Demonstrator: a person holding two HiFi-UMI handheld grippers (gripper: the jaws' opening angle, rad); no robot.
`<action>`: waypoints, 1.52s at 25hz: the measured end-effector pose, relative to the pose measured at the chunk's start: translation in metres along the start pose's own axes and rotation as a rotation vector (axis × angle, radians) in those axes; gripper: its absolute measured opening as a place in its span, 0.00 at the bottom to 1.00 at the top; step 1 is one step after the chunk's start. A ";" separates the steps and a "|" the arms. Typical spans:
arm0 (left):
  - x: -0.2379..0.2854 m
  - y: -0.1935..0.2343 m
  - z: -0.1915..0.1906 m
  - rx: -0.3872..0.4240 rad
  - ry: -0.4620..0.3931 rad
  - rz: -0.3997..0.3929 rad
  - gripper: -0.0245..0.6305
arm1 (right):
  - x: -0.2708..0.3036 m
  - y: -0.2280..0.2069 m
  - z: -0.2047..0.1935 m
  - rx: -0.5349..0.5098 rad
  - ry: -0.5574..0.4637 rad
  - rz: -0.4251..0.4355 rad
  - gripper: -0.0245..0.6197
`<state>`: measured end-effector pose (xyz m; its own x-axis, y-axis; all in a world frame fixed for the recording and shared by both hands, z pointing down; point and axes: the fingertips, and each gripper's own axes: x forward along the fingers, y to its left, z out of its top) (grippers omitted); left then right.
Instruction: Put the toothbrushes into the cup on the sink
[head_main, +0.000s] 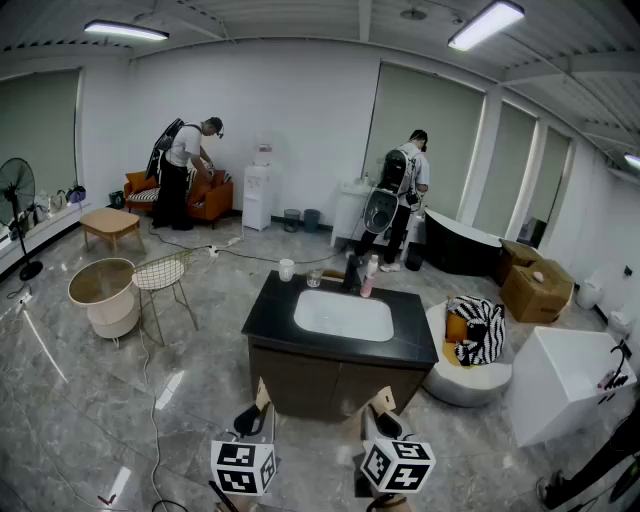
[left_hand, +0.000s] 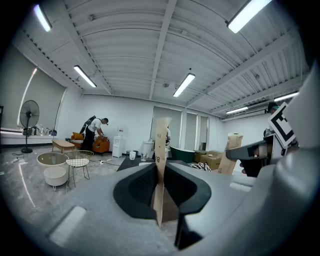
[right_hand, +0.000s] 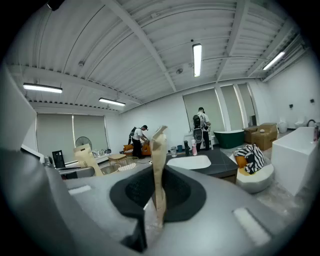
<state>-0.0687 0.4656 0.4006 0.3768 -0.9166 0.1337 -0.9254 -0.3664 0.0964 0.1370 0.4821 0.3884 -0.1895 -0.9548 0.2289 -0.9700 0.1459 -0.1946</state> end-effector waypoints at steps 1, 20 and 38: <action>0.000 0.002 0.000 -0.001 -0.002 0.001 0.12 | 0.001 0.001 0.000 0.000 -0.002 0.000 0.09; -0.002 0.029 -0.003 -0.021 -0.010 -0.016 0.12 | 0.004 0.021 -0.011 0.031 -0.007 -0.025 0.09; 0.059 0.080 -0.002 -0.047 -0.003 0.004 0.12 | 0.088 0.011 -0.003 0.044 0.016 -0.033 0.09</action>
<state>-0.1203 0.3825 0.4179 0.3725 -0.9187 0.1315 -0.9242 -0.3545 0.1417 0.1094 0.4006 0.4093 -0.1606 -0.9545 0.2513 -0.9681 0.1027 -0.2286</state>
